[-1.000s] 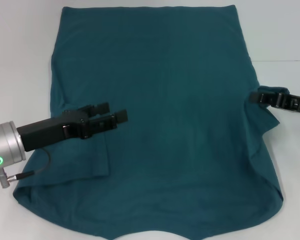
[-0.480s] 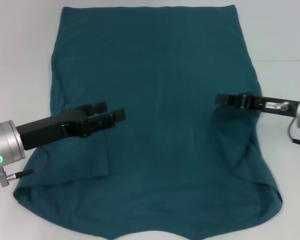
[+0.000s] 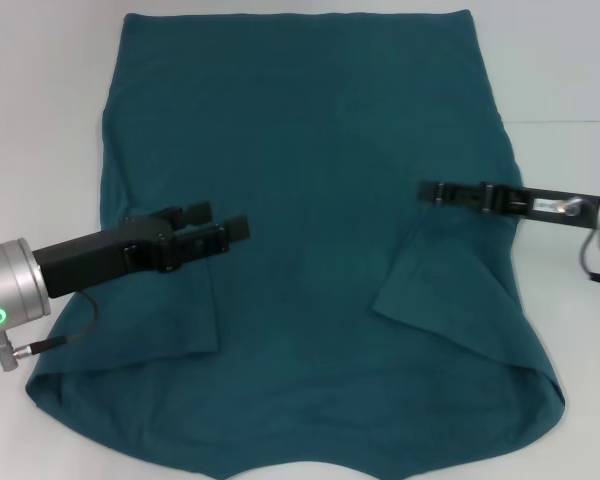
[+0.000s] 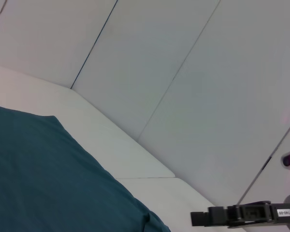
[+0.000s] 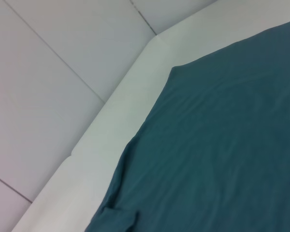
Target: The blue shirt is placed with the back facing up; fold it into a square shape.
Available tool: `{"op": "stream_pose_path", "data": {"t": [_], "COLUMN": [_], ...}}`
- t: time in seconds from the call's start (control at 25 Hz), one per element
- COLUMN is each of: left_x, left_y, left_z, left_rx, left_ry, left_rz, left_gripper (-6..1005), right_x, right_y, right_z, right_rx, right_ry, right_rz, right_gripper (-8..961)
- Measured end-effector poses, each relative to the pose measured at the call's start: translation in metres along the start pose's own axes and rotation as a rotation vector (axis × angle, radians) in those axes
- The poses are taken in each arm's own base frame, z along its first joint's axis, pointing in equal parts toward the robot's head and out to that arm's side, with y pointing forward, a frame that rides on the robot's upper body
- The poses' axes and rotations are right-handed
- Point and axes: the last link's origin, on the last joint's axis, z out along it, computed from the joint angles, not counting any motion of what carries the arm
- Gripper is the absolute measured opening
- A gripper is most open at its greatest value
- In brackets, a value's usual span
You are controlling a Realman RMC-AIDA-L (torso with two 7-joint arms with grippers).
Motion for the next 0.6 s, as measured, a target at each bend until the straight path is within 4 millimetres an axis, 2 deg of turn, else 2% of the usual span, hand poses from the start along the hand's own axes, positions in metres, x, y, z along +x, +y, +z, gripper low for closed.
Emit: {"op": "stream_pose_path", "data": {"t": [0.24,0.44,0.6], "left_x": [0.0,0.0,-0.002], "left_y": [0.0,0.001,0.0], "left_z": [0.0,-0.001,-0.003], "left_rx": [-0.002,-0.007,0.001], "left_ry": [0.007,0.006,0.004], "left_rz": [-0.003,-0.007,-0.014], "left_gripper": [862,861,862], "right_x": [0.002,0.009,0.017], "right_y": [-0.008,-0.007,-0.001], "right_z": [-0.027,-0.038,-0.039], "right_rx": [-0.03,-0.077,-0.118], "right_ry": [0.001,-0.033,-0.059], "right_rz": [0.002,0.008,-0.001], "right_gripper": [628,711,850]}}
